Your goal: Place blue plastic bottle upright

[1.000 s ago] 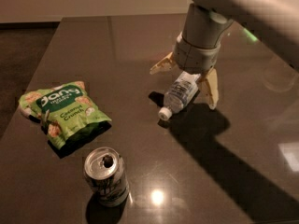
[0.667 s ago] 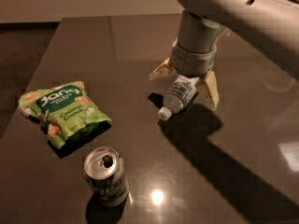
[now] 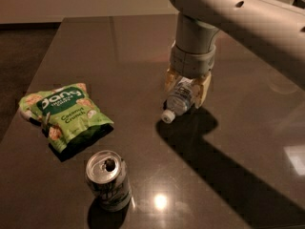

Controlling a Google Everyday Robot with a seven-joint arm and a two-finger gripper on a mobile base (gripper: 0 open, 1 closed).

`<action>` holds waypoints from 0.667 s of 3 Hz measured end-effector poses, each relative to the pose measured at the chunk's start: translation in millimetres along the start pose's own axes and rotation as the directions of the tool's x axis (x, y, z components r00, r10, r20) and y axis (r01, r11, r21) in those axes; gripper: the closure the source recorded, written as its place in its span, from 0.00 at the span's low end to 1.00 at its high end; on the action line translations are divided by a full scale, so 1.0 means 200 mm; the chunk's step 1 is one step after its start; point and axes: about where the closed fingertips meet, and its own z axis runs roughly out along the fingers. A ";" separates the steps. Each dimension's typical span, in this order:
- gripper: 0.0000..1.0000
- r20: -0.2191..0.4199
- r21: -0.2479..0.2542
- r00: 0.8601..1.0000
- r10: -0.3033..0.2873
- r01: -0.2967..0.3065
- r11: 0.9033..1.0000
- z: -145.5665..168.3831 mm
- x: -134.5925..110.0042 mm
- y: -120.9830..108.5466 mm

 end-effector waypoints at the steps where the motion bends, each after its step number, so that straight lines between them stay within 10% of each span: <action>1: 0.63 -0.001 -0.016 0.999 0.046 -0.046 0.999 -0.01 0.02 0.00; 2: 0.86 0.087 -0.004 0.979 0.185 -0.185 0.983 -0.08 0.05 0.03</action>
Offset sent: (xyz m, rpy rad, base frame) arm -0.0138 -0.0081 0.0627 0.2176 0.2442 -0.3705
